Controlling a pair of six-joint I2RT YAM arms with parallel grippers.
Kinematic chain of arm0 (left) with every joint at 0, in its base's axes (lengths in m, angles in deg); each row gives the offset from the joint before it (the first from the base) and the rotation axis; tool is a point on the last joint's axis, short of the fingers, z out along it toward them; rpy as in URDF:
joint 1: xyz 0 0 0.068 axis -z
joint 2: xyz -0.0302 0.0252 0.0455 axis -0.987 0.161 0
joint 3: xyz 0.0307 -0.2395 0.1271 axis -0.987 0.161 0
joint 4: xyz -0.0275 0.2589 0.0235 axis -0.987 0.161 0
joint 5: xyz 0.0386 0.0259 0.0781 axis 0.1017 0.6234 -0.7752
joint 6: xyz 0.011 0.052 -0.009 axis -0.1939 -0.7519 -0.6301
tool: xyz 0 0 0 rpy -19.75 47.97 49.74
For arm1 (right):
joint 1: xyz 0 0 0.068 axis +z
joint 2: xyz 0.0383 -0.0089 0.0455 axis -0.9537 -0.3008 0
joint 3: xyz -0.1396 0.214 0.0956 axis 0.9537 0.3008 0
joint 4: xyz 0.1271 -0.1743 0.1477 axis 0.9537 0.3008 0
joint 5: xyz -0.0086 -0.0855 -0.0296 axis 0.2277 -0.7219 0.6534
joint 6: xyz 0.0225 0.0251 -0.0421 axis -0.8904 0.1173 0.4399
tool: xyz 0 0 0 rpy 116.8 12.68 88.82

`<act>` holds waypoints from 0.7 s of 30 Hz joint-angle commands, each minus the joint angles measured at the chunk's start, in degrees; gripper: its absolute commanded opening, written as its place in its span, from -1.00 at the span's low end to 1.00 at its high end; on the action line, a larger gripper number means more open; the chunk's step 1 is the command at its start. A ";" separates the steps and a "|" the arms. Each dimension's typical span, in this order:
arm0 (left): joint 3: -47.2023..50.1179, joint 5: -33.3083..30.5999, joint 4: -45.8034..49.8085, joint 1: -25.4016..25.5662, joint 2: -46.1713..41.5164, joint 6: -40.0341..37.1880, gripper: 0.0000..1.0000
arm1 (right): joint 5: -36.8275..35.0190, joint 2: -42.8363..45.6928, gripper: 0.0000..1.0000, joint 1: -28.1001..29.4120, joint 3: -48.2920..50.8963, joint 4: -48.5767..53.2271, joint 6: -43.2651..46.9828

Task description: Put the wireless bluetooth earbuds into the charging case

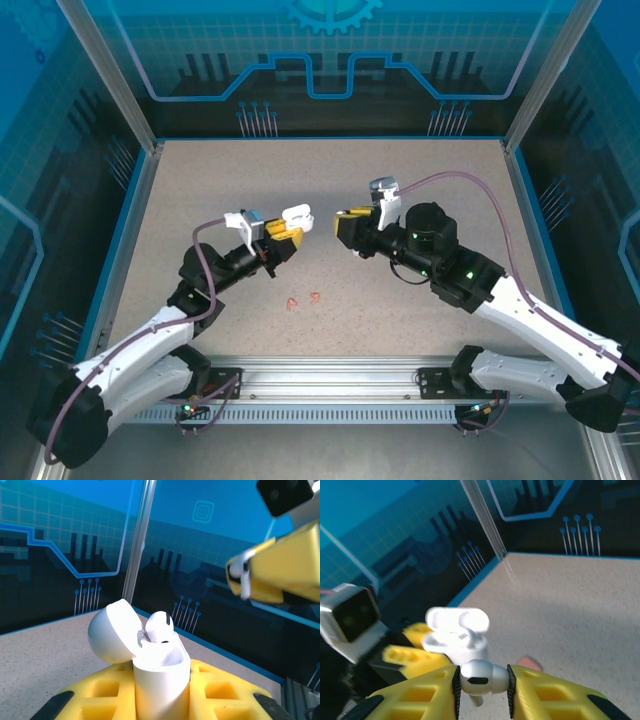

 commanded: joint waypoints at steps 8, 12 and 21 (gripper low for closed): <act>-4.98 -6.21 -6.21 7.48 5.08 -6.40 -1.00 | -3.97 -2.56 -0.38 3.63 -4.91 -4.81 5.21; -5.38 -10.95 -5.40 10.85 5.66 -9.73 -1.00 | -6.30 -3.13 -0.39 4.73 -4.26 -4.40 5.80; -6.45 -13.74 -4.36 13.16 6.85 -12.40 -1.00 | -6.45 -3.97 -0.38 5.30 -2.95 -3.65 5.28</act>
